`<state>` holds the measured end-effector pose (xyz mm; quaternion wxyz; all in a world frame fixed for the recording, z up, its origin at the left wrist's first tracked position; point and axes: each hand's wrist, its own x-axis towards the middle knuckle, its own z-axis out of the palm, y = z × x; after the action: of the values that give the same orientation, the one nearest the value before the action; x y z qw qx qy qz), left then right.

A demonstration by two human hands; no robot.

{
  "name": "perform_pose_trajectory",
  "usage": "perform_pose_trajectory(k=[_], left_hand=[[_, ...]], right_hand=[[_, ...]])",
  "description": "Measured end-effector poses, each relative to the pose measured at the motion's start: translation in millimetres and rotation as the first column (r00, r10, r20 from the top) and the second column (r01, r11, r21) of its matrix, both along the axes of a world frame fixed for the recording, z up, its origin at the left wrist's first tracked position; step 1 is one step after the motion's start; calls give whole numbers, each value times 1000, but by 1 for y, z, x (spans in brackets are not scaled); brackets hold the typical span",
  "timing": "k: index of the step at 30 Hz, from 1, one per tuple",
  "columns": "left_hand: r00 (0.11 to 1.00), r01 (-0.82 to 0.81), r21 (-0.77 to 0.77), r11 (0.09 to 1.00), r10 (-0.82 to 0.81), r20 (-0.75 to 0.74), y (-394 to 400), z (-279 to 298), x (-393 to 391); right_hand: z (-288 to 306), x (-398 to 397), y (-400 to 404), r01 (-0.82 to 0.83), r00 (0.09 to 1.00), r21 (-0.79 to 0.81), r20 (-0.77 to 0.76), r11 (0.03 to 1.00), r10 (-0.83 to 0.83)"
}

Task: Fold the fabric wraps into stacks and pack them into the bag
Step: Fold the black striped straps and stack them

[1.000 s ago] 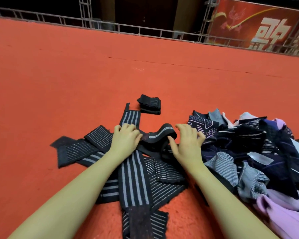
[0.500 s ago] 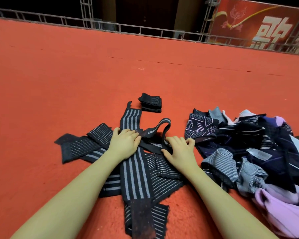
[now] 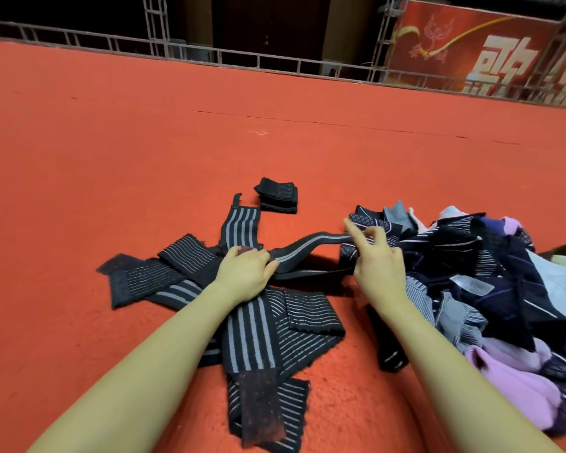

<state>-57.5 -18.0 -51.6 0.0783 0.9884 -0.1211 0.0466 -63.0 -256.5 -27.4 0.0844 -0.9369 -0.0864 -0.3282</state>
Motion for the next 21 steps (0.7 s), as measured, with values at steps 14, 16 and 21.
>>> perform_pose_trajectory(k=[14,16,21], left_hand=[[990,110,181,977,-91,-110,-8,7,-14],[992,93,143,985,-79,-101,-13,13,-19],[979,108,280,954,-53,-197,-31,21,-24]], right_hand=[[-20,-19,-18,-128,991,-339,-79,932,108],[-21,-24,-23,-159,986,-331,-92,930,136],[-19,-35,-24,-151,986,-304,-118,941,120]])
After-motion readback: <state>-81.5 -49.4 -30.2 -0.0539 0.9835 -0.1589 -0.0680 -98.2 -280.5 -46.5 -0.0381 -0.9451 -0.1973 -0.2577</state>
